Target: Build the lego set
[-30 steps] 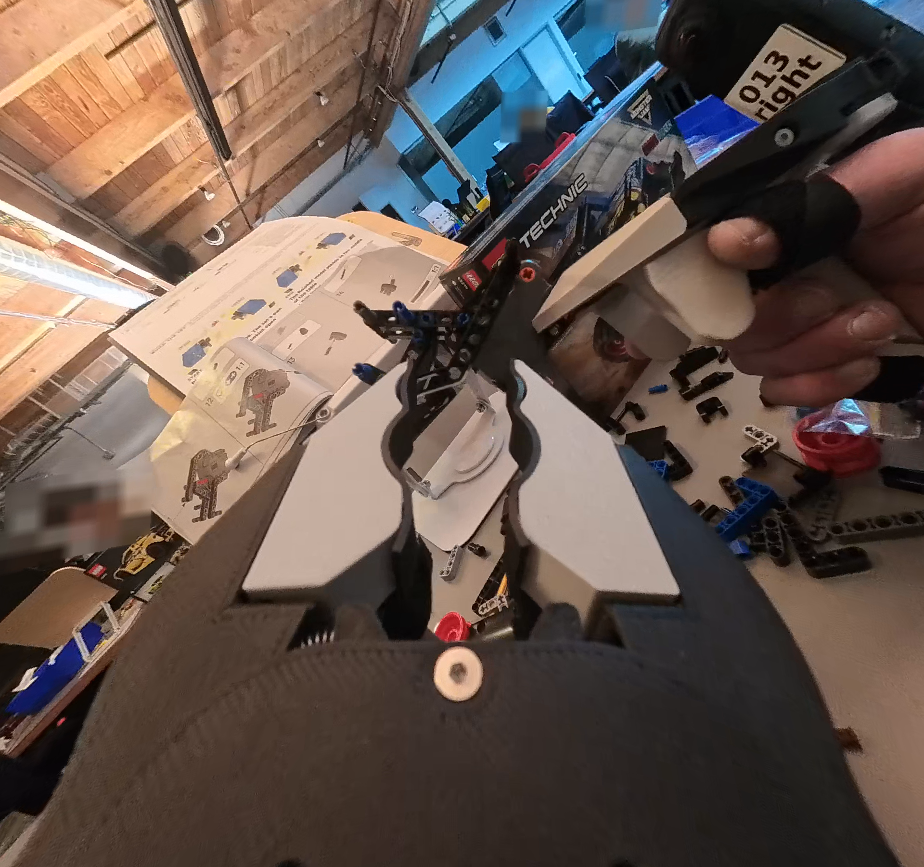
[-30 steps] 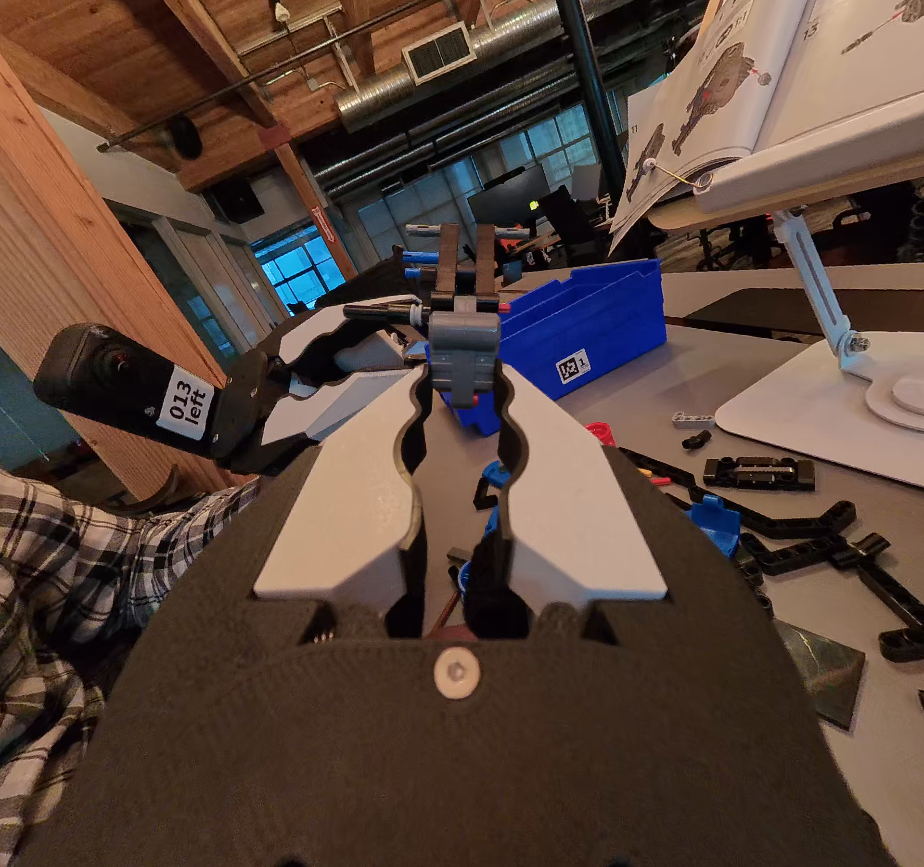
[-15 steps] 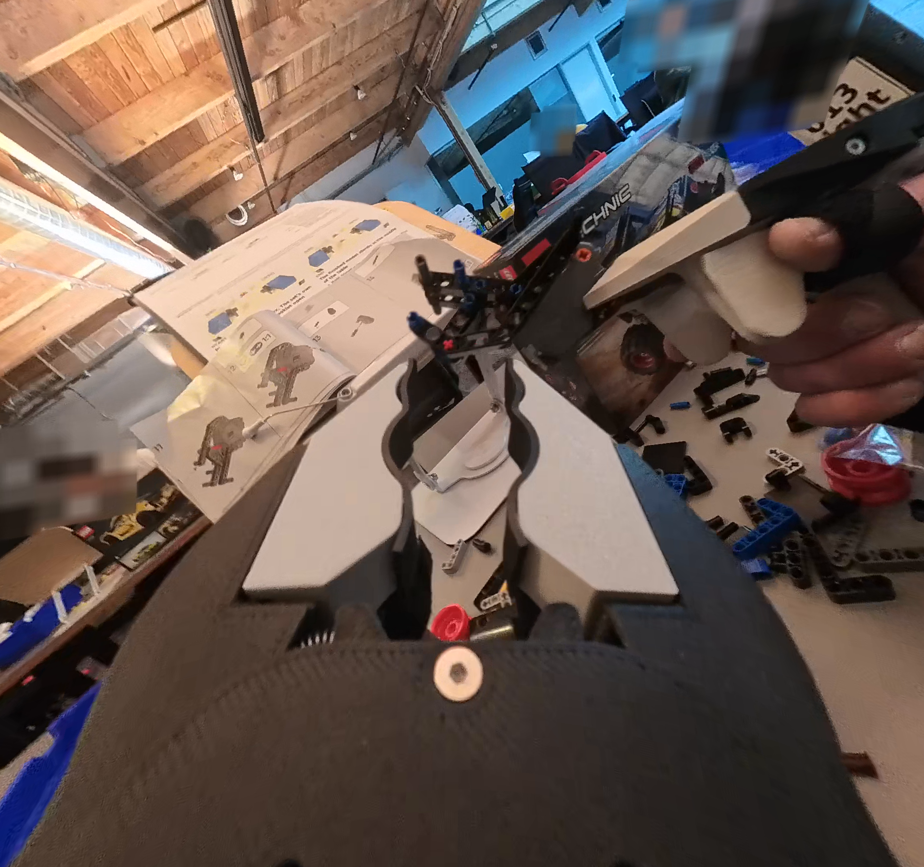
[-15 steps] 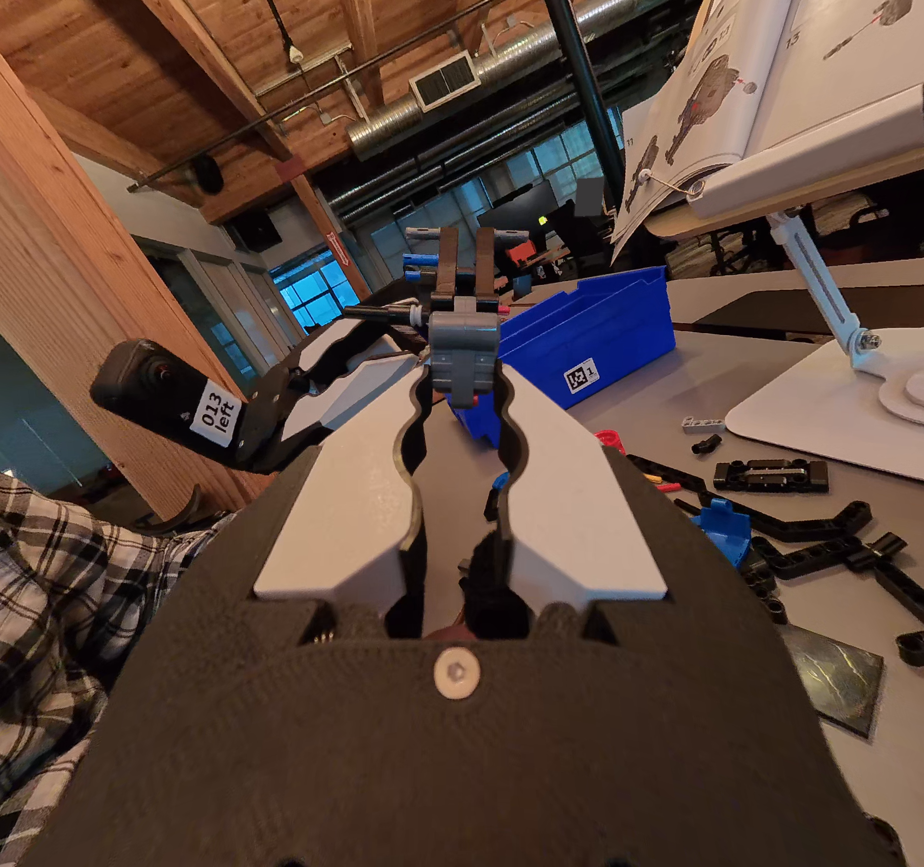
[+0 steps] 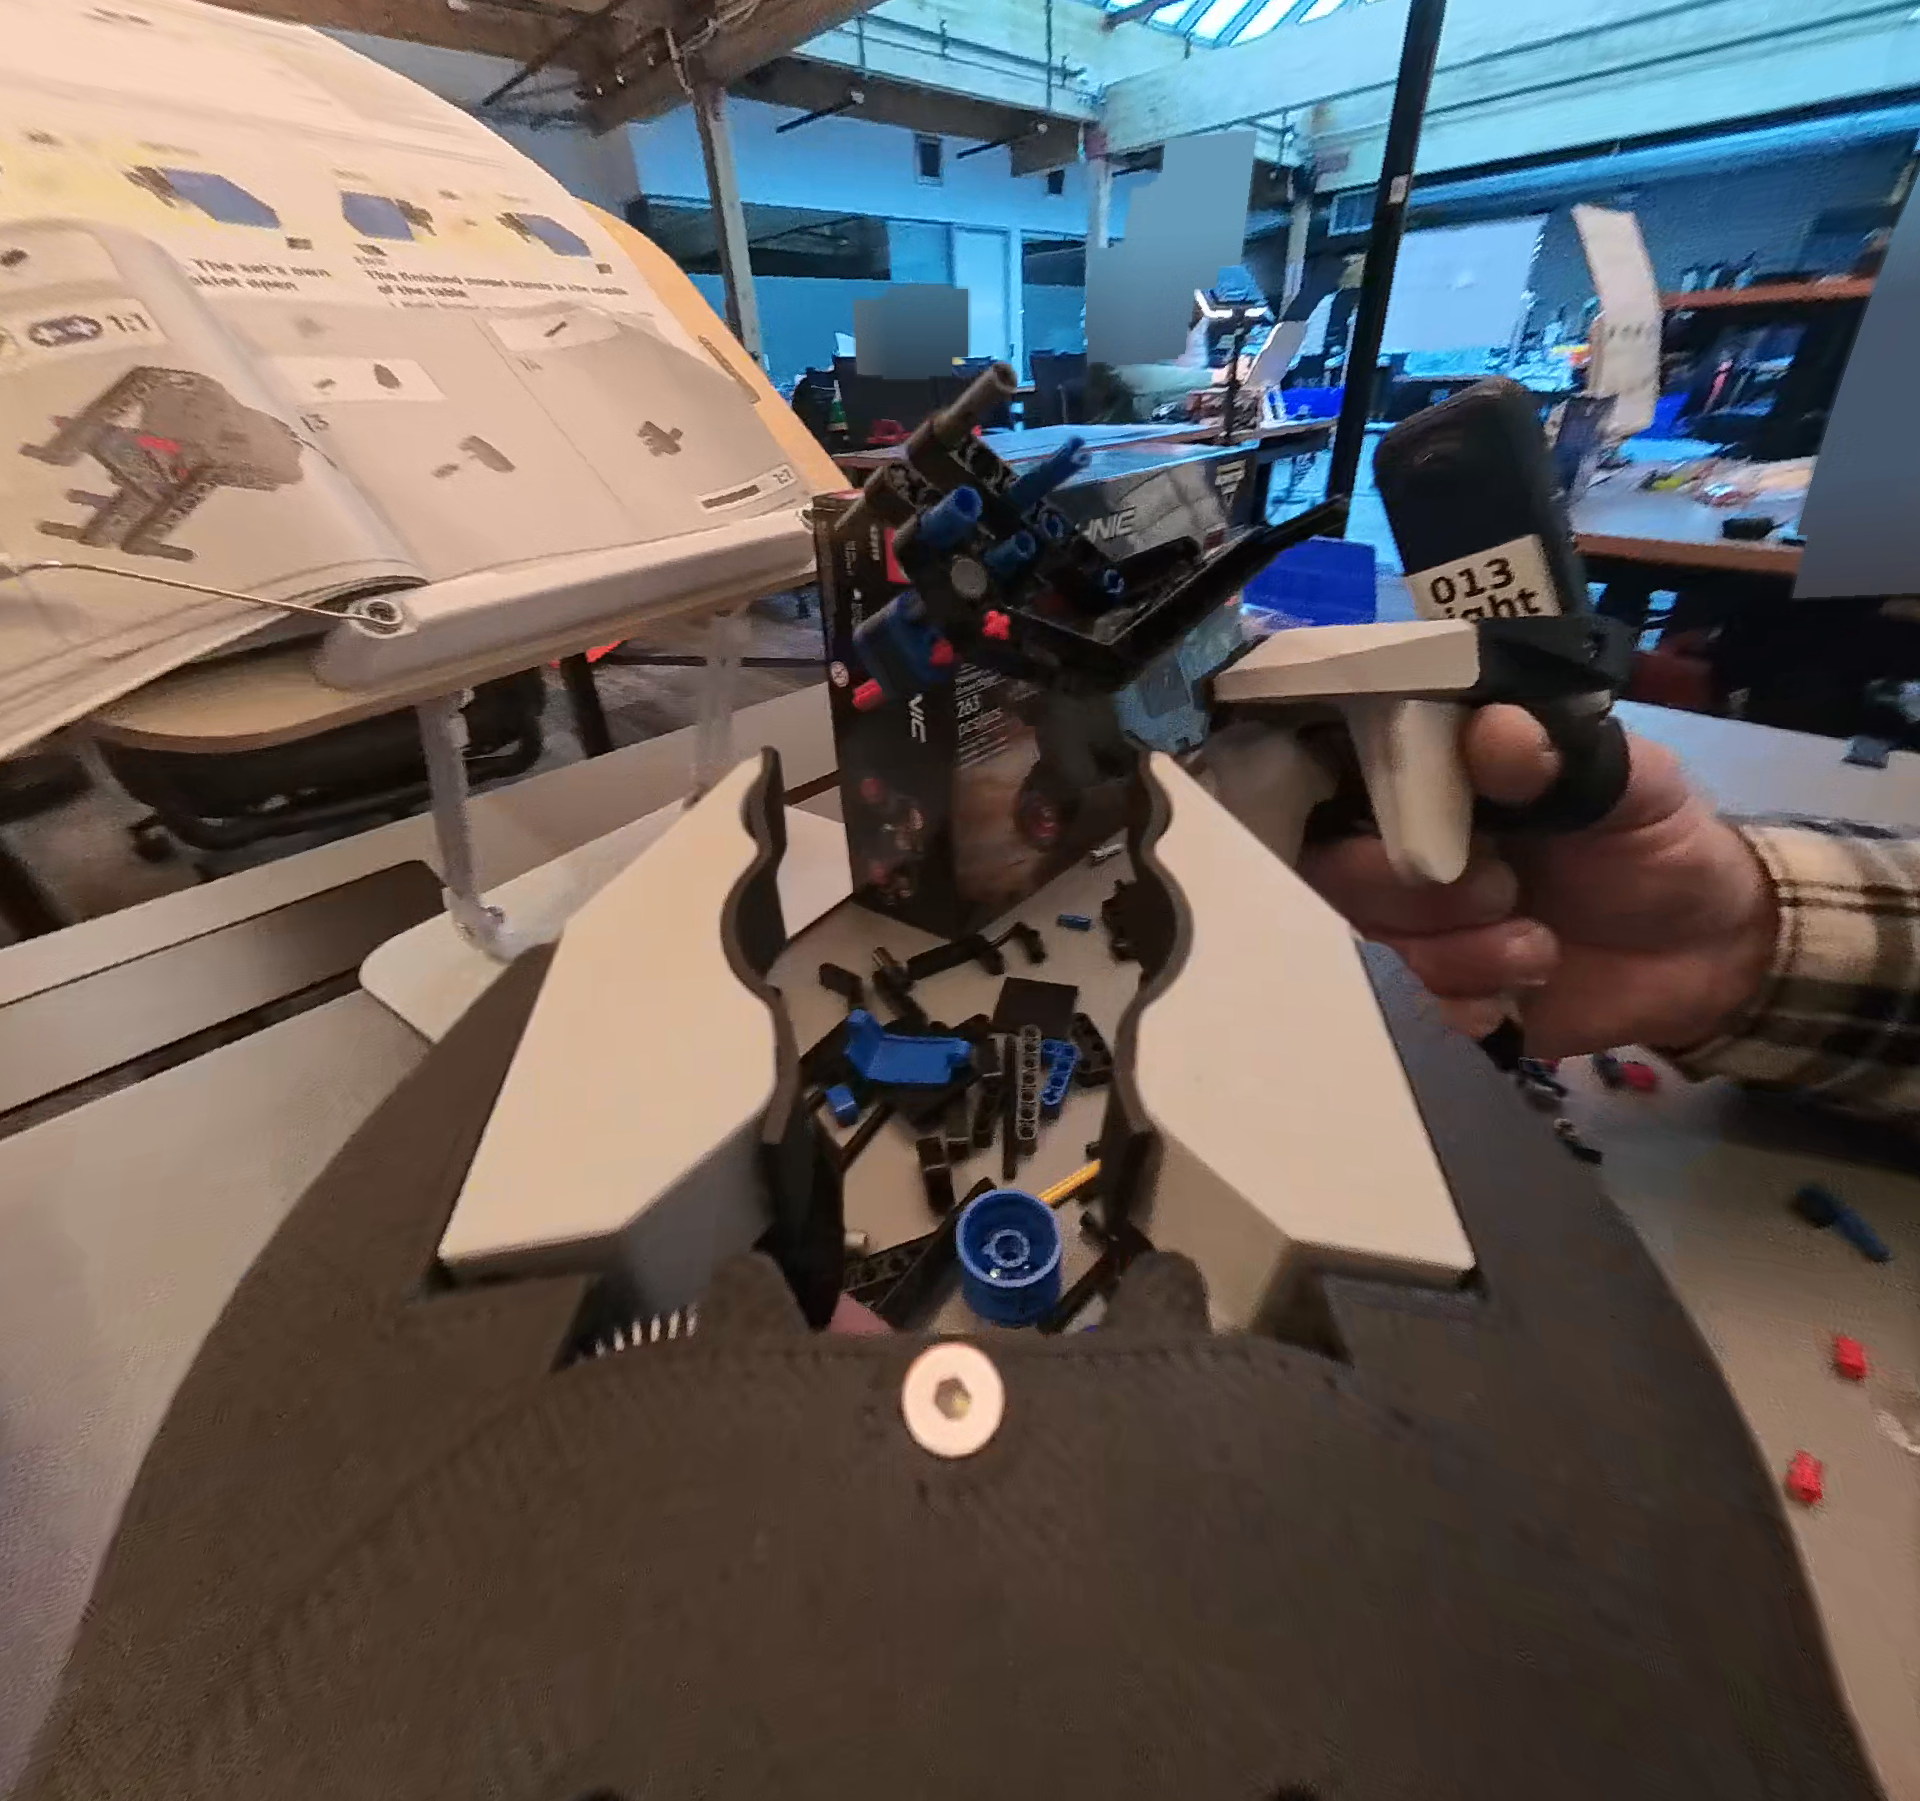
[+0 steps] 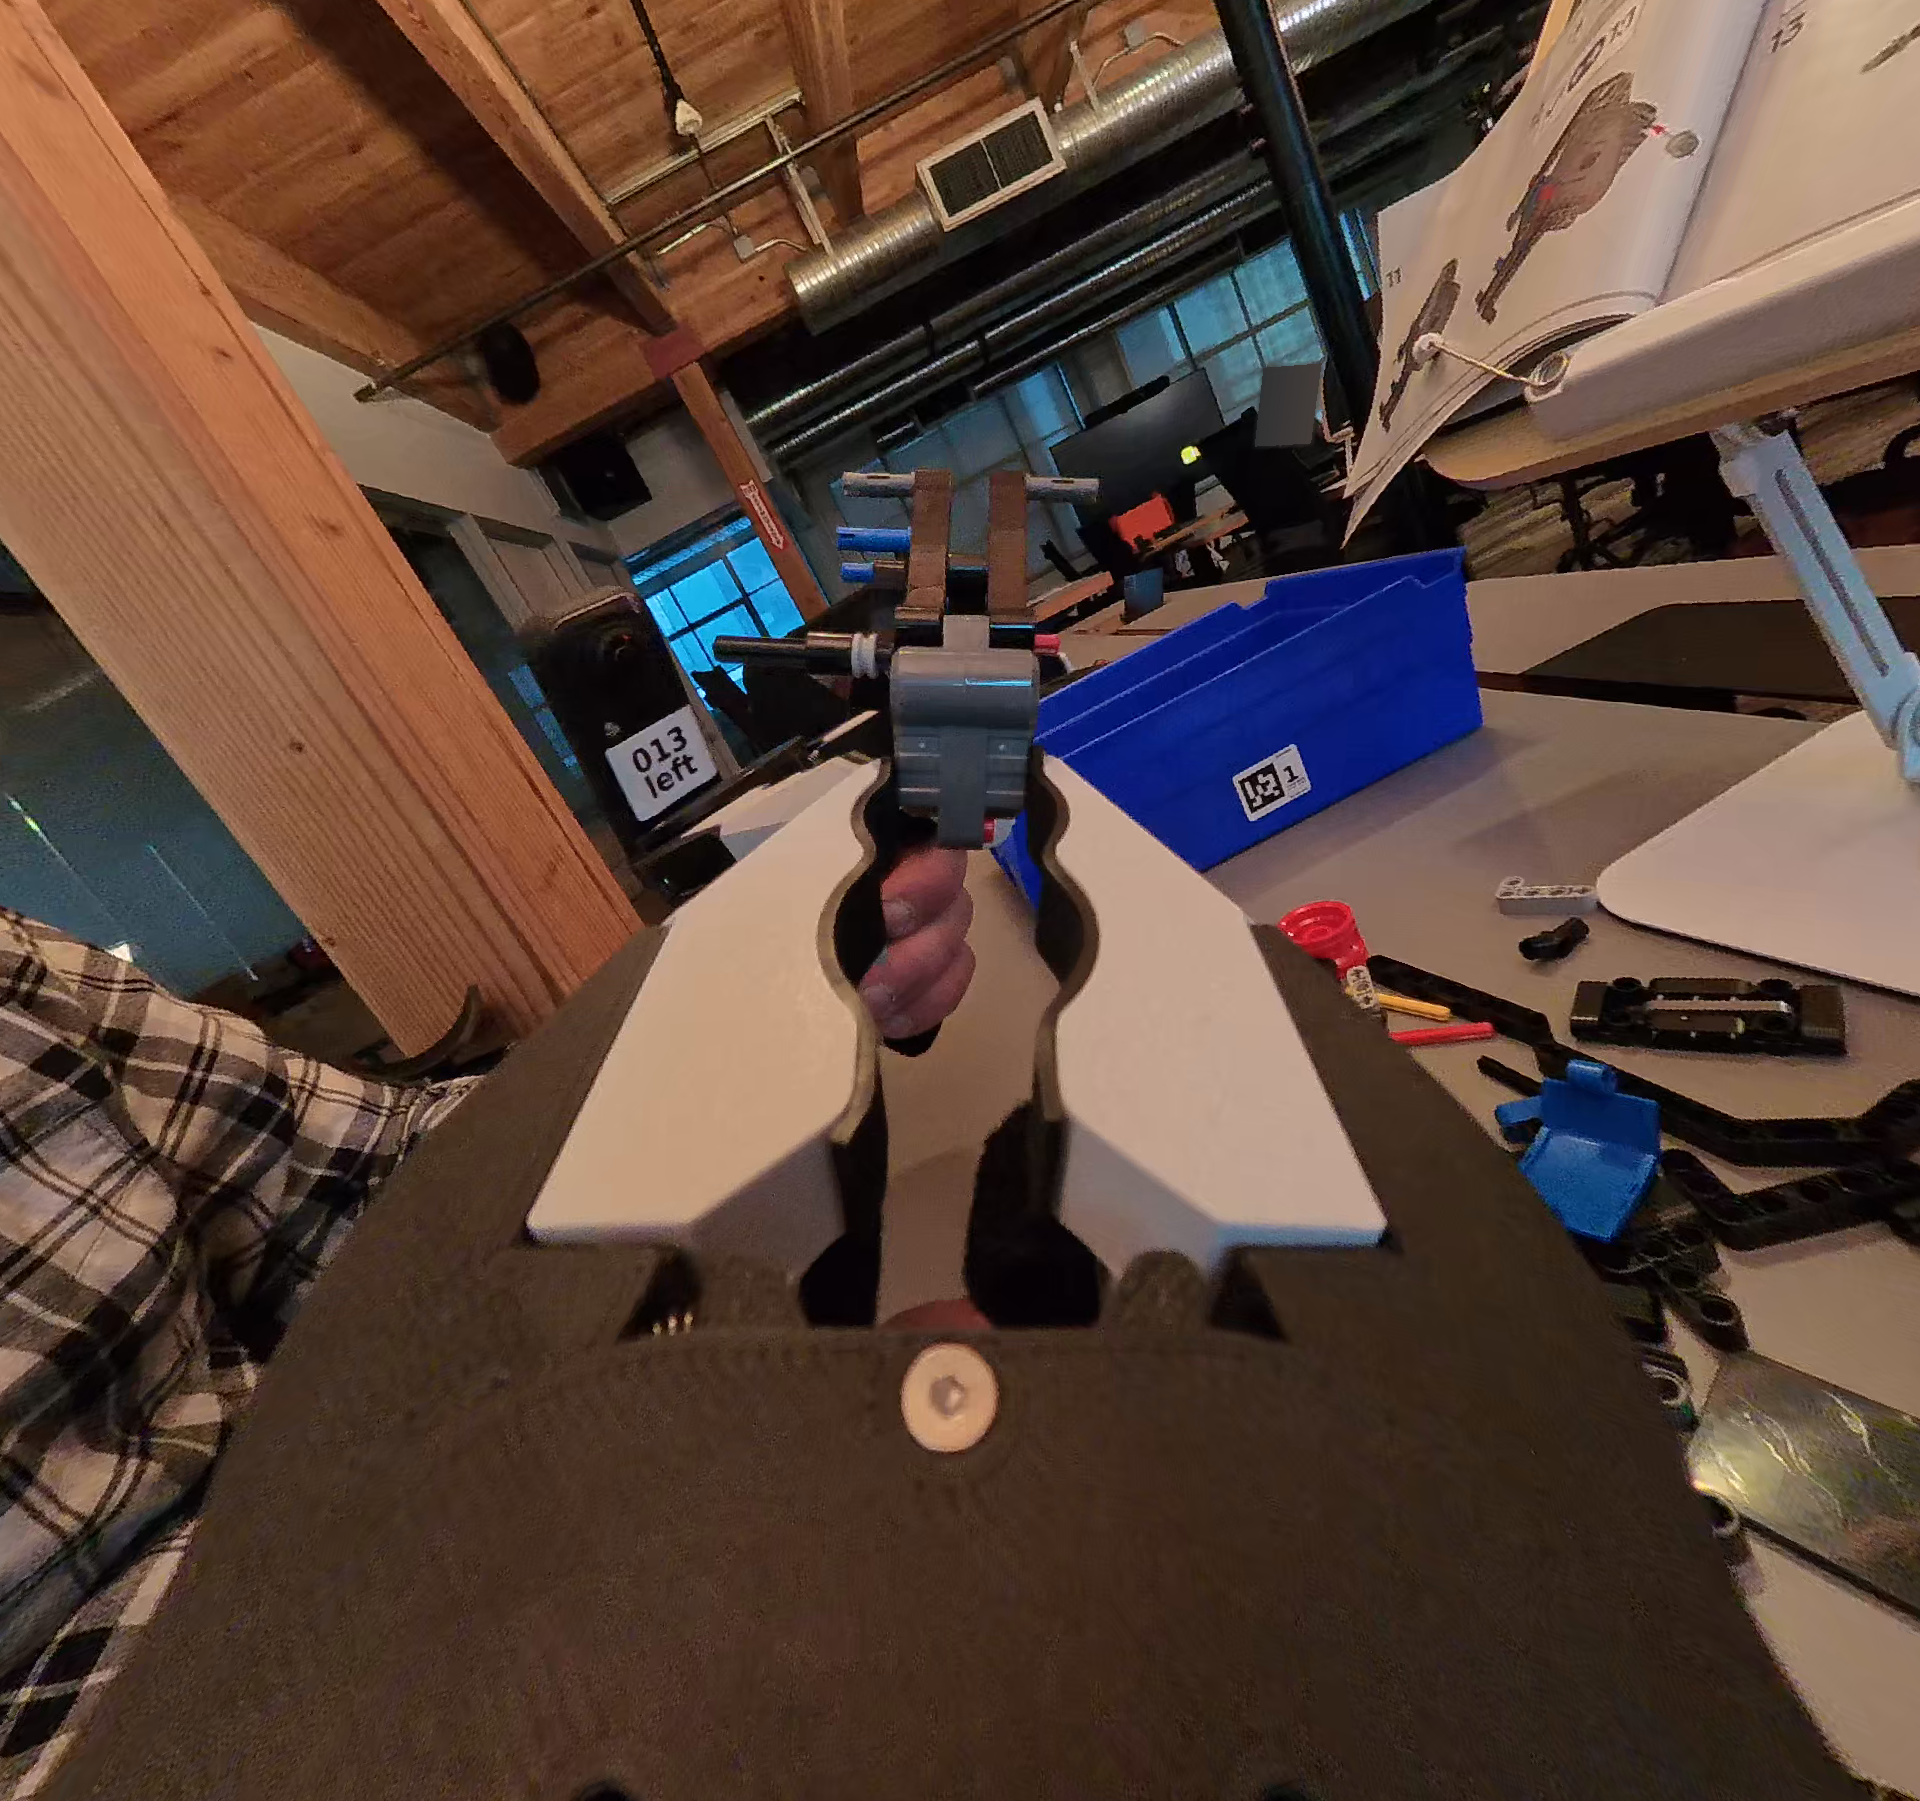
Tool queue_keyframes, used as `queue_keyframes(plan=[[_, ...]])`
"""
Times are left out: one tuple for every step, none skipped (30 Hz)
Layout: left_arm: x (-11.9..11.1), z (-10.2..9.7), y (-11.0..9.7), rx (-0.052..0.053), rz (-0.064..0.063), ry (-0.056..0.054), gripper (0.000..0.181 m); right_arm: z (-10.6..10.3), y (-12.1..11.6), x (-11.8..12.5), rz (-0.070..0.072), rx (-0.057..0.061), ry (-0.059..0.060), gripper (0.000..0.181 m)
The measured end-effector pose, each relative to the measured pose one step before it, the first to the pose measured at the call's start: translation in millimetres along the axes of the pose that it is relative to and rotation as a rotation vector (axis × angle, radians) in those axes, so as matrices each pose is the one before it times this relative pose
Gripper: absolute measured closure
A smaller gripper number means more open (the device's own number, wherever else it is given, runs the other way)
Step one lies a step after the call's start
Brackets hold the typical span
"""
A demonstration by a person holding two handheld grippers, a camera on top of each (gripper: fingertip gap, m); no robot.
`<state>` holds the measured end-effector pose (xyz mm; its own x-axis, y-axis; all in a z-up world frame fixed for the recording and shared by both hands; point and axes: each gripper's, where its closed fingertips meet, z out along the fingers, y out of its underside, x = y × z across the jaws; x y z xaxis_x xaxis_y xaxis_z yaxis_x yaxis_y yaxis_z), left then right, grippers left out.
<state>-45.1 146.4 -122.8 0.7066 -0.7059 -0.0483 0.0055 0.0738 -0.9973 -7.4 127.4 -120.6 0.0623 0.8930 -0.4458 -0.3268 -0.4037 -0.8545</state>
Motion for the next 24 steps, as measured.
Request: queue_keyframes(plan=[[0.77,0.06,0.21,0.0024,-0.0146,0.0076,0.118,0.05,-0.20,-0.21,0.0057,0.0016,-0.0044,0.159],[0.78,0.10,0.14,0.0021,-0.0135,0.0068,0.119,-0.02,-0.13,0.00,0.0024,0.0007,-0.0020,0.159],[1.28,0.10,-0.29,0.0042,-0.0134,0.0104,0.121,-0.04,-0.09,-0.31,0.0007,0.0016,-0.0025,0.159],[1.67,-0.24,-0.61,0.0068,-0.0130,0.0139,0.122,-0.04,-0.28,-0.74,0.0028,0.0030,-0.0055,0.159],[2.39,-0.14,-0.91,0.0074,-0.0129,0.0186,0.119,0.15,0.19,-0.61,0.0016,0.0003,-0.0041,0.159],[2.58,0.28,0.01,0.0005,-0.0146,0.0189,0.119,0.38,1.05,0.14,-0.0023,-0.0047,0.0004,0.159],[3.13,0.55,0.95,-0.0029,-0.0084,0.0197,0.118,0.42,1.11,0.23,-0.0002,-0.0024,-0.0001,0.159],[2.41,1.05,2.04,-0.0086,-0.0048,0.0132,0.118,0.28,0.35,0.16,0.0057,0.0022,-0.0020,0.159],[1.90,0.84,1.21,-0.0031,-0.0049,0.0087,0.118,0.32,0.41,-0.22,0.0053,0.0007,-0.0043,0.159],[1.85,0.67,0.14,0.0020,-0.0093,0.0092,0.119,0.46,1.10,-0.75,-0.0004,-0.0049,-0.0051,0.159],[1.70,0.56,-0.65,0.0071,-0.0149,0.0106,0.121,0.72,1.16,-1.28,-0.0029,-0.0055,-0.0056,0.159],[0.98,0.37,-0.55,0.0072,-0.0180,0.0094,0.123,0.86,1.19,-1.57,0.0002,-0.0040,-0.0078,0.159],[1.58,0.26,-0.54,0.0067,-0.0188,0.0154,0.125,1.01,1.61,-1.95,0.0017,-0.0052,-0.0104,0.159],[2.71,0.09,-0.59,0.0068,-0.0170,0.0231,0.129,1.22,1.82,-2.00,0.0013,-0.0067,-0.0107,0.159],[2.39,-0.20,-1.21,0.0111,-0.0151,0.0185,0.132,1.22,1.87,-1.67,0.0017,-0.0068,-0.0093,0.159],[2.32,-0.38,-1.59,0.0123,-0.0107,0.0169,0.136,0.91,1.40,-1.42,0.0019,-0.0043,-0.0084,0.159],[3.71,-0.29,-0.75,0.0075,-0.0039,0.0247,0.140,0.75,0.77,-1.48,0.0034,-0.0016,-0.0100,0.159],[3.79,-0.04,-0.24,0.0037,0.0009,0.0221,0.146,0.44,0.65,-0.98,0.0051,-0.0023,-0.0091,0.159],[2.36,0.11,0.05,0.0005,0.0014,0.0116,0.150,0.11,0.39,-0.50,0.0042,-0.0017,-0.0067,0.159],[0.22,0.02,0.10,-0.0011,0.0025,0.0008,0.150,-0.17,0.31,-0.29,0.0024,-0.0017,-0.0044,0.159],[0.45,-0.28,0.34,-0.0020,0.0005,0.0048,0.150,-0.10,0.36,-0.09,-0.0019,-0.0033,-0.0020,0.159],[0.47,-0.31,-0.03,0.0009,-0.0008,0.0060,0.150,-0.02,0.28,-0.42,-0.0086,-0.0035,-0.0001,0.159],[0.41,-0.49,-0.09,0.0009,0.0022,0.0029,0.150,0.14,0.15,-0.30,-0.0110,-0.0034,0.0024,0.159],[0.37,-0.36,-0.03,-0.0008,0.0090,0.0010,0.150,0.05,-0.06,-0.08,-0.0149,-0.0021,0.0060,0.159]])
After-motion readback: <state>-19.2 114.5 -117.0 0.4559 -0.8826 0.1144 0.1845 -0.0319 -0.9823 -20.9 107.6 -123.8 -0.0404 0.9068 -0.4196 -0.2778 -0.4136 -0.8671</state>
